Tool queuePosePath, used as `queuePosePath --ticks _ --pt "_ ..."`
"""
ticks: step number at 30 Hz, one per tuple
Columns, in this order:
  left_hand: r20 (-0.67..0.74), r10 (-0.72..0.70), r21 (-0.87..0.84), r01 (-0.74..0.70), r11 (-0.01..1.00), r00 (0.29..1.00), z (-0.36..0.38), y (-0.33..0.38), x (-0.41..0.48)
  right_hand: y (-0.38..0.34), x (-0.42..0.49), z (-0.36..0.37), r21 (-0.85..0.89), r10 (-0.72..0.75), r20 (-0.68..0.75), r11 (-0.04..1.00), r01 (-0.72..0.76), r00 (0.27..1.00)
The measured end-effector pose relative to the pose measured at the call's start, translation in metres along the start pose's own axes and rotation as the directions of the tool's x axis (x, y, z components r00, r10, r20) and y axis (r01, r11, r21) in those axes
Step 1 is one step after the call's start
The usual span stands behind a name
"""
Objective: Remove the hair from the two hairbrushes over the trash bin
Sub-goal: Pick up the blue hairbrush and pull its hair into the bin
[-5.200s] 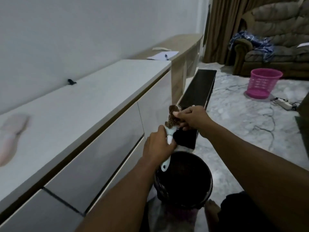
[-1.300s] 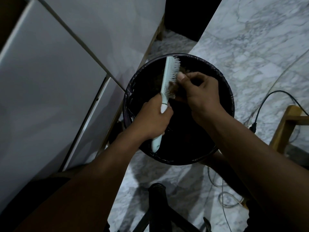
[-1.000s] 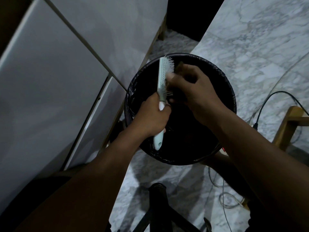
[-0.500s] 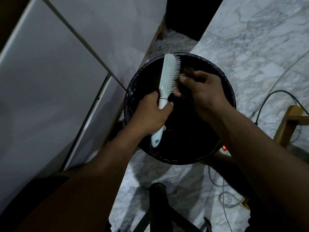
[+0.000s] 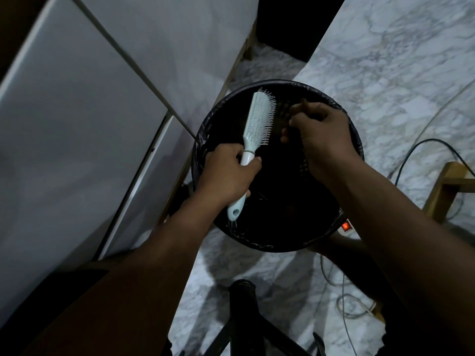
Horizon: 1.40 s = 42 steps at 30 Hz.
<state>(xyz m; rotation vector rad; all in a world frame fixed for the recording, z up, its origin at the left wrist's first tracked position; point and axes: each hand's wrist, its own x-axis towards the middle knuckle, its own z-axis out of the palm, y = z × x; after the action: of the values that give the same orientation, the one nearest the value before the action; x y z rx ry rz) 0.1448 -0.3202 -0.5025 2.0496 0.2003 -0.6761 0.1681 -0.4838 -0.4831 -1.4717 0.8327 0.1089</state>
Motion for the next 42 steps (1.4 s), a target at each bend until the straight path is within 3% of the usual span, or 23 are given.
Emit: queuePosePath --ticks 5,9,13,16,20,25,30,34,37,42 --pt "-0.028 -0.01 -0.015 0.01 1.0 1.0 -0.002 -0.001 0.002 -0.004 0.008 -0.008 -0.011 0.061 -0.021 0.998 -0.062 0.998" --pt "-0.009 -0.022 -0.028 0.022 0.999 1.0 -0.001 -0.001 0.002 0.003 0.004 -0.007 -0.17 0.174 0.071 0.972 -0.159 0.982" --pt "-0.006 -0.028 -0.043 0.028 0.999 1.0 -0.002 -0.001 0.002 0.006 -0.002 -0.007 -0.385 0.202 0.082 0.91 -0.156 0.976" --pt "0.018 -0.023 -0.047 0.024 0.999 1.0 -0.002 -0.001 0.002 0.006 -0.001 -0.005 -0.32 0.175 0.094 0.938 -0.136 0.98" --pt "0.098 0.011 -0.053 -0.006 0.999 0.995 0.0 0.001 0.0 0.007 -0.001 -0.001 -0.128 0.192 0.242 0.978 -0.165 0.951" --pt "0.142 0.021 -0.097 -0.008 0.995 0.99 -0.001 0.003 -0.001 0.01 -0.005 -0.001 -0.189 0.159 0.332 0.977 -0.1 0.93" --pt "0.184 0.019 -0.115 0.002 0.993 0.983 0.0 0.004 -0.002 0.004 -0.013 -0.004 -0.323 0.109 0.293 0.946 -0.009 0.95" --pt "0.124 0.013 -0.086 -0.002 0.996 0.992 -0.001 0.001 0.0 0.007 -0.012 -0.004 -0.456 0.081 0.221 0.889 0.03 0.972" --pt "0.105 0.003 -0.025 0.0 1.0 0.994 -0.002 -0.002 0.001 0.01 -0.008 -0.001 -0.386 0.057 0.241 0.921 0.042 0.969" --pt "0.011 -0.044 -0.019 0.044 0.999 0.999 -0.003 -0.004 0.004 0.018 0.007 -0.011 -0.406 0.02 0.017 0.914 -0.011 1.0"
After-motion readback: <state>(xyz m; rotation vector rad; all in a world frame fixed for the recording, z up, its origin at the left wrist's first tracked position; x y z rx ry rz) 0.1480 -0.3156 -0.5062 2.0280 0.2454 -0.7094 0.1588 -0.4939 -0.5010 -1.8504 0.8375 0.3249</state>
